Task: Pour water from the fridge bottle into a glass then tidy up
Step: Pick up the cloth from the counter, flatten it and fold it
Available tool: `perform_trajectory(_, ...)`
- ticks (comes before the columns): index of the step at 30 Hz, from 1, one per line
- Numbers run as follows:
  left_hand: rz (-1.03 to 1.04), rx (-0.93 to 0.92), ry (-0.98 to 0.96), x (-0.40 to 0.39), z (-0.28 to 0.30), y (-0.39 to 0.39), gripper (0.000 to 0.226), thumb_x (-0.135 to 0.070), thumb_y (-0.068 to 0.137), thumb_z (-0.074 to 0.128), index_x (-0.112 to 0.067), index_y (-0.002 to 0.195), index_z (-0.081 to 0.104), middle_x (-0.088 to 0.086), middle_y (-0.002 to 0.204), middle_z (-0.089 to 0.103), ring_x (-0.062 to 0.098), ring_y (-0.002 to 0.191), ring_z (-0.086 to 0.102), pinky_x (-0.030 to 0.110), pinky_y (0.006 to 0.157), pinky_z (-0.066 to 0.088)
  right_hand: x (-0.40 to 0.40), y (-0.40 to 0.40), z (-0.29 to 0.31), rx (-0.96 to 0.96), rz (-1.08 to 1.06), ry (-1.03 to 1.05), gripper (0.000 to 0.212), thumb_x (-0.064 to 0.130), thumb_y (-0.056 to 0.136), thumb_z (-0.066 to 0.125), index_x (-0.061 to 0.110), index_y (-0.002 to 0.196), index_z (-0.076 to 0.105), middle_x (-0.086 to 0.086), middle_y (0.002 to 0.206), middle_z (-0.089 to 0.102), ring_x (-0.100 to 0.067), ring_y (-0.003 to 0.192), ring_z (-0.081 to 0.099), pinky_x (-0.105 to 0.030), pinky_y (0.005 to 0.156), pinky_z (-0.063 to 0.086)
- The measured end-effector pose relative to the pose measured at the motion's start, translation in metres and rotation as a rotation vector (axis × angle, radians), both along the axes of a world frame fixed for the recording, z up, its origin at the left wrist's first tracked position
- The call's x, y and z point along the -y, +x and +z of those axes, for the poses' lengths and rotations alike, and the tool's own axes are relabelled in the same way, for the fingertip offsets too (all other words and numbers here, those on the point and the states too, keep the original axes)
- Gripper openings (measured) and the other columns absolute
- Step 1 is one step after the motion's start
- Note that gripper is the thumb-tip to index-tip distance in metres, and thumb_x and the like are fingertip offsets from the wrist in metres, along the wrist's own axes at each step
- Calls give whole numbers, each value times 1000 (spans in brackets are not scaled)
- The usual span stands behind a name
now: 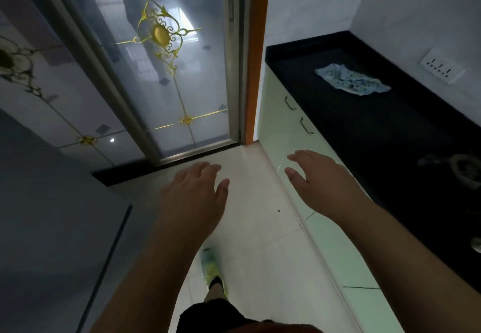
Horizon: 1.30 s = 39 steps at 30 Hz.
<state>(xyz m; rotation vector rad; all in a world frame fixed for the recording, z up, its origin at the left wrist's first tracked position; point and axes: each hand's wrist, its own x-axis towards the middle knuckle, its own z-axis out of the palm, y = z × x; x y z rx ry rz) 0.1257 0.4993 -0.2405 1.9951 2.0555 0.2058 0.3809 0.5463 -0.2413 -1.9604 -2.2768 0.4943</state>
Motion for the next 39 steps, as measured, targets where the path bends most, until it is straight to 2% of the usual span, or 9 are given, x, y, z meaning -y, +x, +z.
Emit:
perform_trajectory(6, -180, -35, 1, -153, 16, -22, 52, -55, 106, 36, -32, 152, 43, -5, 158, 46, 21, 145, 43, 51, 116, 36, -104, -28, 13, 14, -166, 9, 48, 48, 106, 42, 28, 149, 49, 6, 156, 48, -19, 140, 47, -39, 112, 41)
perform_trajectory(11, -313, -83, 2, -255, 27, -19, 46, -51, 106, 37, -31, 146, 50, -6, 152, 51, 22, 139, 47, 49, 110, 41, -166, -34, 12, -87, -290, -37, 50, 49, 104, 47, 27, 149, 49, 7, 155, 49, -19, 142, 45, -43, 115, 40)
perform_trajectory(17, -418, -108, 23, -365, 21, 7, 40, -46, 108, 39, -28, 139, 55, -4, 146, 55, 21, 134, 51, 47, 107, 42, -257, -4, -10, -172, -427, -52, 49, 50, 103, 49, 27, 147, 52, 6, 152, 51, -19, 136, 51, -44, 112, 43)
perform_trajectory(25, -451, -167, -29, -509, 3, 63, 38, -43, 107, 41, -27, 137, 55, -5, 143, 56, 17, 129, 54, 44, 108, 44, -419, 53, -42, -216, -442, -112, 50, 49, 103, 51, 25, 147, 53, 2, 152, 50, -22, 135, 51, -41, 110, 41)
perform_trajectory(27, -475, -223, -50, -540, -2, 78, 42, -44, 104, 36, -27, 138, 55, -5, 143, 56, 18, 130, 54, 45, 108, 47, -456, 68, -52, -221, -446, -119, 50, 50, 102, 51, 24, 145, 54, 0, 151, 52, -23, 135, 52, -42, 111, 42)
perform_trajectory(31, -592, -346, -116, -589, -15, 110, 66, -45, 90, 19, -22, 142, 53, 2, 146, 52, 25, 129, 54, 46, 100, 50, -508, 98, -77, -207, -485, -183, 50, 50, 101, 51, 24, 144, 54, -2, 151, 50, -26, 136, 51, -48, 113, 41)
perform_trajectory(32, -604, -350, -119, -602, -23, 119, 65, -44, 91, 19, -21, 141, 54, 3, 144, 52, 25, 127, 54, 45, 98, 50, -519, 106, -85, -218, -503, -188, 50, 49, 101, 51, 23, 144, 54, -2, 151, 50, -26, 136, 50, -48, 114, 40)
perform_trajectory(36, -568, -140, -153, -658, -56, 162, 42, -43, 105, 41, -23, 140, 56, 2, 140, 58, 25, 127, 53, 46, 104, 46, -562, 136, -124, -227, -603, -241, 55, 49, 101, 53, 19, 147, 51, -4, 160, 38, -28, 146, 39, -47, 119, 34)
perform_trajectory(39, -695, -174, -178, -695, -79, 190, 44, -44, 107, 41, -24, 144, 53, 2, 143, 56, 24, 131, 52, 45, 107, 46, -595, 160, -158, -187, -725, -341, 61, 51, 102, 51, 18, 153, 45, -5, 168, 21, -36, 150, 28, -48, 119, 31)
